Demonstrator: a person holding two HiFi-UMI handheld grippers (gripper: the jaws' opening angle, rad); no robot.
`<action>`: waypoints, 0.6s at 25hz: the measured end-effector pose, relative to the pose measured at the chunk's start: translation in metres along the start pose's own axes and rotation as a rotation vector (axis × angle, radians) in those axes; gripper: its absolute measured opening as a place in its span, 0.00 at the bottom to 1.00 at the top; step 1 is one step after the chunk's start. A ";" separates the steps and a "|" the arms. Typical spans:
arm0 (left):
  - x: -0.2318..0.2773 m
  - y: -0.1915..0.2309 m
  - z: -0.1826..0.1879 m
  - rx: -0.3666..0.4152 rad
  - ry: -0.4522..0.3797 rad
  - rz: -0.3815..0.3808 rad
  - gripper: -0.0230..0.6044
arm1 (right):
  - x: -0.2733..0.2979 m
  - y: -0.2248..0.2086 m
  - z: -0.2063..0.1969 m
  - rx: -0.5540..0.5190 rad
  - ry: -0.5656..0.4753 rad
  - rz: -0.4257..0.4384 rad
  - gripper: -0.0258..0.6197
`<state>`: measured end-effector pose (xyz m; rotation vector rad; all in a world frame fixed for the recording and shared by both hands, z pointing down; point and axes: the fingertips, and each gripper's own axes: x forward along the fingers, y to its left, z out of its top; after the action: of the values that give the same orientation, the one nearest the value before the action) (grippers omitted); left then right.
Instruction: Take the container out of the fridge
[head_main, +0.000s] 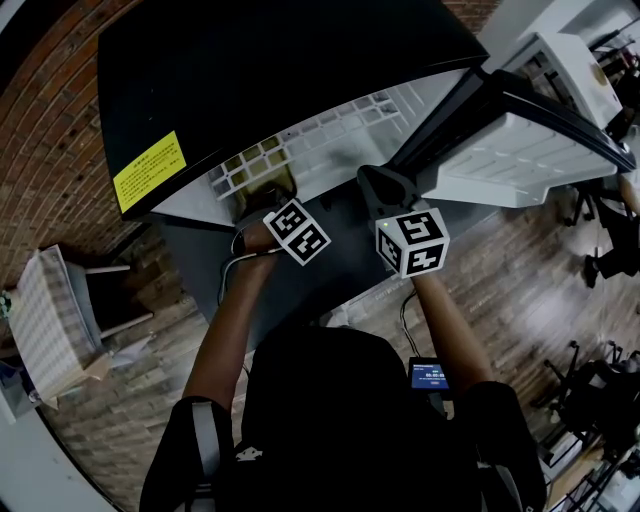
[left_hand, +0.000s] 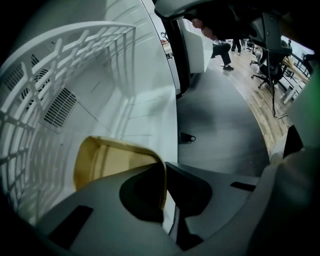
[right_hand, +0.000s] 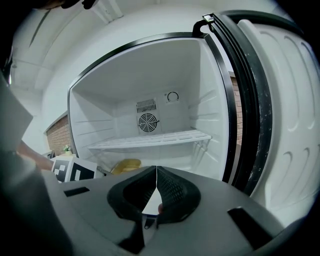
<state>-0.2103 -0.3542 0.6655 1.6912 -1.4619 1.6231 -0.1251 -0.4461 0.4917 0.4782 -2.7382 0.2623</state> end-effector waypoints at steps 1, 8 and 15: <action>-0.002 -0.002 0.001 -0.002 -0.008 -0.008 0.07 | -0.002 0.001 0.001 -0.003 -0.002 -0.003 0.10; -0.023 -0.018 0.010 0.024 -0.078 -0.060 0.07 | -0.017 0.012 0.006 -0.021 -0.008 -0.027 0.10; -0.051 -0.037 0.015 0.027 -0.151 -0.118 0.07 | -0.035 0.030 0.013 -0.046 -0.019 -0.056 0.10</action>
<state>-0.1609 -0.3311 0.6302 1.9133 -1.3846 1.4876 -0.1085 -0.4110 0.4631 0.5473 -2.7381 0.1807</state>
